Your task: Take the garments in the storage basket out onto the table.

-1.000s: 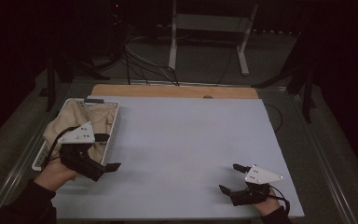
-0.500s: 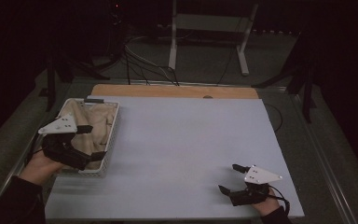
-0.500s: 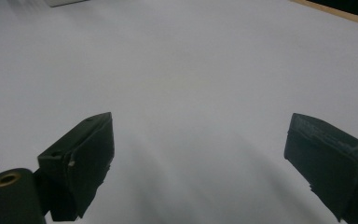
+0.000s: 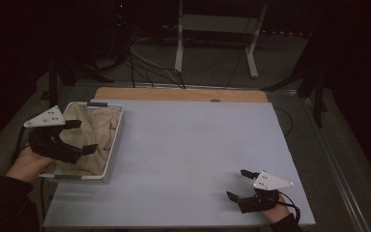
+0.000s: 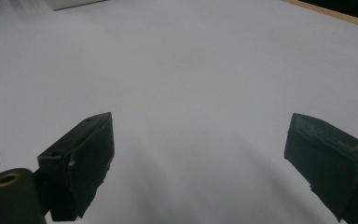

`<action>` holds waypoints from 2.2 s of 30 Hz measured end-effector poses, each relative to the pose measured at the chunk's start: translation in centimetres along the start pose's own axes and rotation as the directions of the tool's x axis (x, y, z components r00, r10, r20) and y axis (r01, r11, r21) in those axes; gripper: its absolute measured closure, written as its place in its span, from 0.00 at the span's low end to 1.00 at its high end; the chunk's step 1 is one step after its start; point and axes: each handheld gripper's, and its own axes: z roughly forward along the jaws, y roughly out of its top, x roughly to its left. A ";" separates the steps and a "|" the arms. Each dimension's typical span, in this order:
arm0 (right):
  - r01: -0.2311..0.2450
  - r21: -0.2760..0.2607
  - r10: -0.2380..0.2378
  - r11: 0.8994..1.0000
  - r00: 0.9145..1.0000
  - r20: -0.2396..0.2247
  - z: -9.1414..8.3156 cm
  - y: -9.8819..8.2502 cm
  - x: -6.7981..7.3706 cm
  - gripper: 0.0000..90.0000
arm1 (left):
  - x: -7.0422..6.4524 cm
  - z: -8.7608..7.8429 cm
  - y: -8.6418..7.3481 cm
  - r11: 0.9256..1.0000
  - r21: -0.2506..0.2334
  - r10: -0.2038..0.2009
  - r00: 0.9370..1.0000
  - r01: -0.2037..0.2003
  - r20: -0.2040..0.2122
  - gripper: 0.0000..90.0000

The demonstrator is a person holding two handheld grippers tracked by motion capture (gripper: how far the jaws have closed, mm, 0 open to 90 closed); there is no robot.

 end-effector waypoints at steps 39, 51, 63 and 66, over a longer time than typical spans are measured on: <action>0.007 0.002 -0.007 1.000 1.000 -0.017 0.1 0.0 0.2 0.10 | 7.2 4.2 -5.9 0.972 0.100 -0.200 0.970 0.214 -0.137 0.00; 0.018 0.011 -0.018 1.000 1.000 -0.019 0.2 0.0 0.4 0.10 | 4.1 9.5 -4.6 0.952 0.278 -0.075 0.976 0.131 -0.203 0.00; 0.029 0.020 -0.028 0.999 0.999 -0.015 0.1 -0.1 0.4 0.10 | 4.2 12.8 -5.7 0.890 0.445 0.082 0.923 0.103 -0.376 0.00; 0.029 0.022 -0.028 0.999 0.999 -0.016 0.1 -0.1 0.4 0.10 | 4.6 12.9 -6.0 0.876 0.465 0.074 0.917 0.128 -0.392 0.00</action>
